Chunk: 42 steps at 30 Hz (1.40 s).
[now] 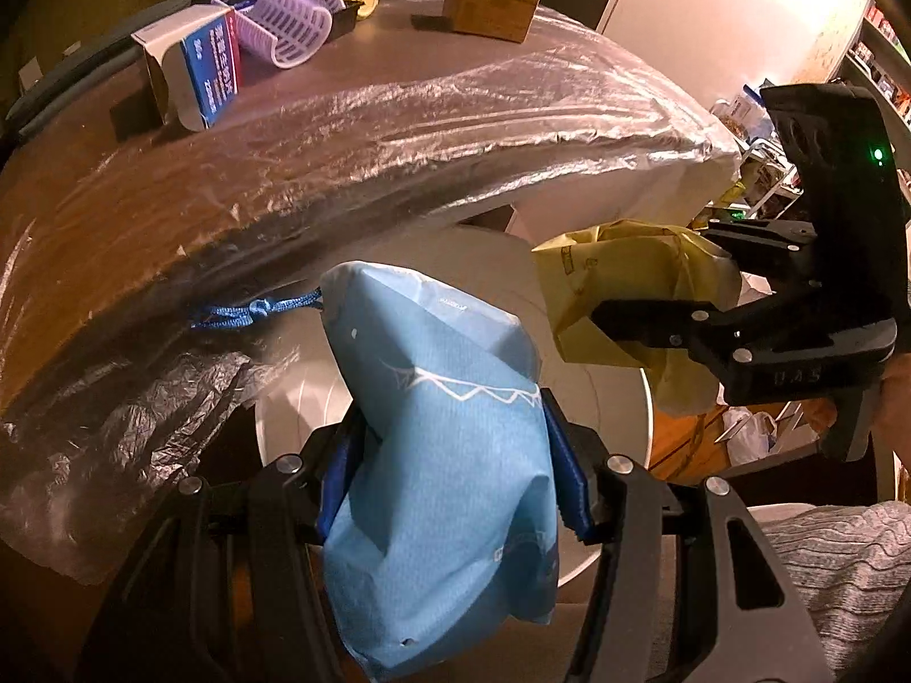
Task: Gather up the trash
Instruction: 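Carry both bags off the table edge over the white bin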
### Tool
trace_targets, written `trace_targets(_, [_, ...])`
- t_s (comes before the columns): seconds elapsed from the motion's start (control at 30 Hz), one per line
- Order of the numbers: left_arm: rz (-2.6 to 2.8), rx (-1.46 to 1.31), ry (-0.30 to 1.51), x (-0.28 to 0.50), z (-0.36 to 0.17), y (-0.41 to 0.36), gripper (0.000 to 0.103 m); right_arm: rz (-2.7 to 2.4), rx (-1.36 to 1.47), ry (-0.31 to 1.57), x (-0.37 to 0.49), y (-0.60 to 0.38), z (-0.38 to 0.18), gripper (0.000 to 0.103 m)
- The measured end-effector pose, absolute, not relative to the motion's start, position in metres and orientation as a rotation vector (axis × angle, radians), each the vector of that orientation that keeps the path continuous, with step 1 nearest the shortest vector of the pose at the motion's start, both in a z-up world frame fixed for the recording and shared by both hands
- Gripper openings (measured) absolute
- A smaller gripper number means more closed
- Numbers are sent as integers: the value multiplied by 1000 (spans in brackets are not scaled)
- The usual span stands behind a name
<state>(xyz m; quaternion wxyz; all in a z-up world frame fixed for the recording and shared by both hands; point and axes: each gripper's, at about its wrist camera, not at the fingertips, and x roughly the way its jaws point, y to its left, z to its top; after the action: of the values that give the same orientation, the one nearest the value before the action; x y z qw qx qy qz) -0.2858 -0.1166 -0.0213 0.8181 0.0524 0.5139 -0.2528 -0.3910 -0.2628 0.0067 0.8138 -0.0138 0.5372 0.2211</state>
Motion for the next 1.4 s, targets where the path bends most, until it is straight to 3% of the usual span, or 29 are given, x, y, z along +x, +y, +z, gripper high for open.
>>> trace_targets(1.4, [-475, 98, 1176, -256, -73, -120, 57, 361, -24, 1245, -375, -245, -41, 60])
